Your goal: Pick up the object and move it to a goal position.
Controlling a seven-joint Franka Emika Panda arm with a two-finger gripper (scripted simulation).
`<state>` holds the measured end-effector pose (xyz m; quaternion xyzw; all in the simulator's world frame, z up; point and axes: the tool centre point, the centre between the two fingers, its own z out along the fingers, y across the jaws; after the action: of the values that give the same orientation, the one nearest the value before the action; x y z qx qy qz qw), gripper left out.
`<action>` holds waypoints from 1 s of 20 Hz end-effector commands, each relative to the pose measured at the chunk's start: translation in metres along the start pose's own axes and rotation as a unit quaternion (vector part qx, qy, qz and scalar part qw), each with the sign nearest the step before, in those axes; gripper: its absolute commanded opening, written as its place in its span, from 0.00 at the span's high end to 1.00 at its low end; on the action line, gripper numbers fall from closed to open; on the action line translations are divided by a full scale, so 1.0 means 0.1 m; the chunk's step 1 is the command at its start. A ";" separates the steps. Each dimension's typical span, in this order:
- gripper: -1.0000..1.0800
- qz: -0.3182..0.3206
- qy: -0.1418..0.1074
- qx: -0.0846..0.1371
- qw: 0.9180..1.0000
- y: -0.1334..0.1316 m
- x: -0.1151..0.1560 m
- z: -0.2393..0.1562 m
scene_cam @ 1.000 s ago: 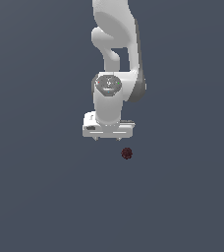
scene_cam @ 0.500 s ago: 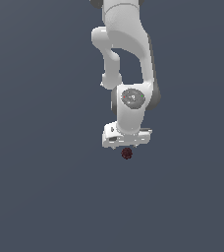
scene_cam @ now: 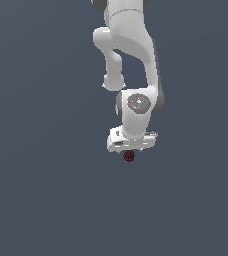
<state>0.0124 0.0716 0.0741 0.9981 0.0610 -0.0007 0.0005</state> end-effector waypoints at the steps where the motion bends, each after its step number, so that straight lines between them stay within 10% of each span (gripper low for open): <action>1: 0.04 0.000 0.000 0.000 1.000 0.00 0.00 0.09; 12: 0.04 -0.001 0.001 0.000 1.000 -0.02 0.01 0.46; 13: 1.00 -0.001 0.001 0.000 1.000 -0.02 0.01 0.46; 20: 1.00 -0.001 0.001 0.000 1.000 -0.02 0.01 0.46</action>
<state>0.0123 0.0730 0.0288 0.9981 0.0615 -0.0006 0.0001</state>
